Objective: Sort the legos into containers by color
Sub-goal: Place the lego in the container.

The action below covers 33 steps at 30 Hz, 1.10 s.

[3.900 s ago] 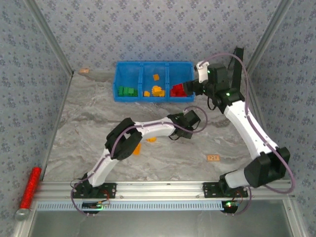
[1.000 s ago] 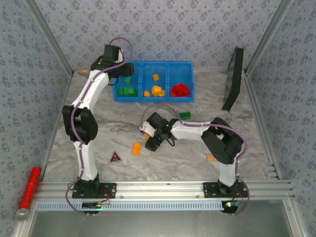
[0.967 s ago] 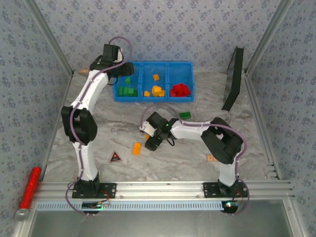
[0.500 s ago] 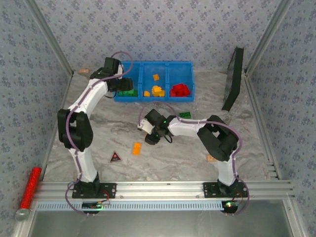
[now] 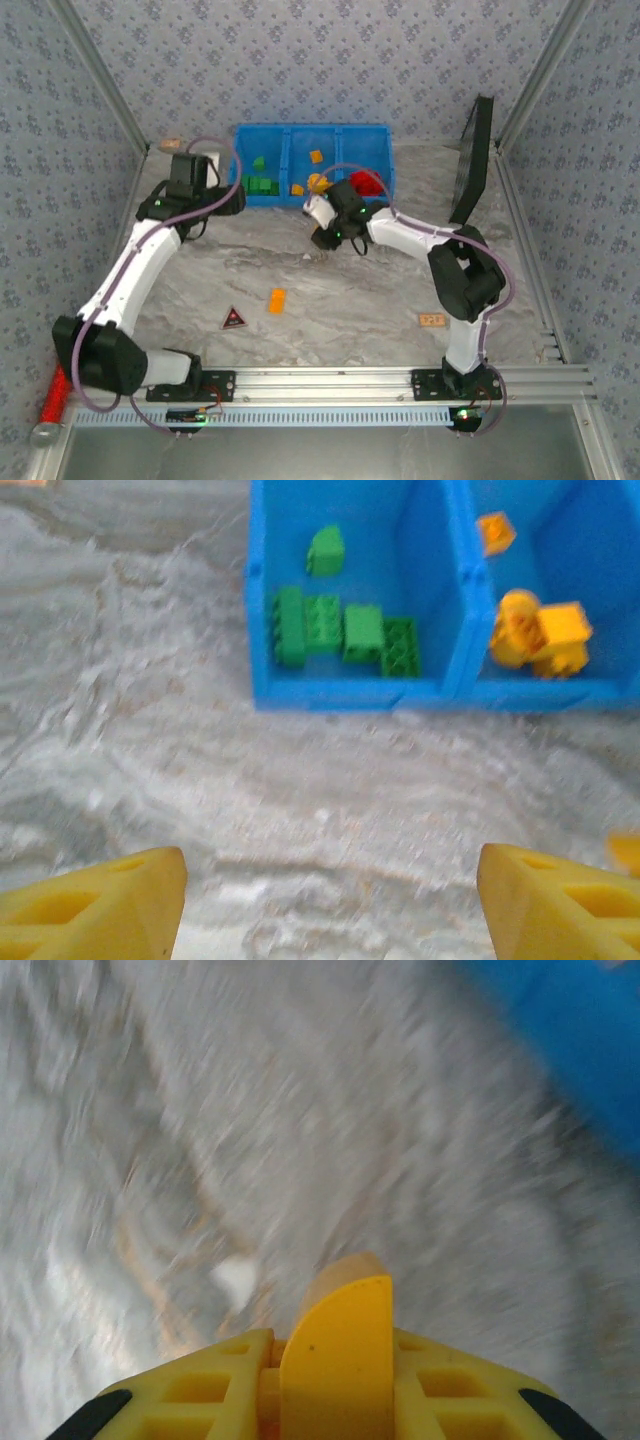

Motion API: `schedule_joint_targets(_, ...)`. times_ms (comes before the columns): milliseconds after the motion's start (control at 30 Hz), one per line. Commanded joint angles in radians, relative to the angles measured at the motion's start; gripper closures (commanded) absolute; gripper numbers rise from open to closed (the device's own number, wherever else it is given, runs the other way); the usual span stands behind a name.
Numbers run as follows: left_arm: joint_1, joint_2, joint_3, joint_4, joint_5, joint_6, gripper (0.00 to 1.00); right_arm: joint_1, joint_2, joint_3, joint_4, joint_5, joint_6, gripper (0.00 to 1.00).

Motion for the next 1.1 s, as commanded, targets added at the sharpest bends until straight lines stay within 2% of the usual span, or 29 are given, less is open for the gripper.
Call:
schedule_joint_targets(0,-0.006,-0.114,-0.046,-0.003,-0.074,0.026,0.18,-0.027,0.009,0.135,-0.007,0.001,-0.011,0.72)
schedule_joint_targets(67,-0.006,-0.184,-0.080,-0.012,-0.077,0.014,0.11,-0.050,0.052,0.221,-0.006,0.015,-0.017,0.72)
schedule_joint_targets(233,-0.010,-0.371,-0.141,-0.013,-0.132,-0.012,0.00,-0.077,0.198,0.431,0.008,0.057,-0.028,0.72)
schedule_joint_targets(400,-0.012,-0.501,-0.167,-0.047,-0.141,-0.029,0.00,-0.095,0.363,0.654,-0.017,0.084,-0.043,0.73)
schedule_joint_targets(567,-0.012,-0.622,-0.214,0.004,-0.071,-0.045,0.00,-0.116,0.526,0.889,-0.080,0.102,-0.048,0.73)
schedule_joint_targets(767,-0.012,-0.640,-0.230,0.024,0.070,-0.044,0.00,-0.130,0.706,1.133,-0.150,0.105,-0.073,0.73)
schedule_joint_targets(1067,-0.018,-0.558,-0.218,-0.030,0.175,-0.068,0.00,-0.131,0.833,1.233,-0.126,0.134,-0.144,0.69)
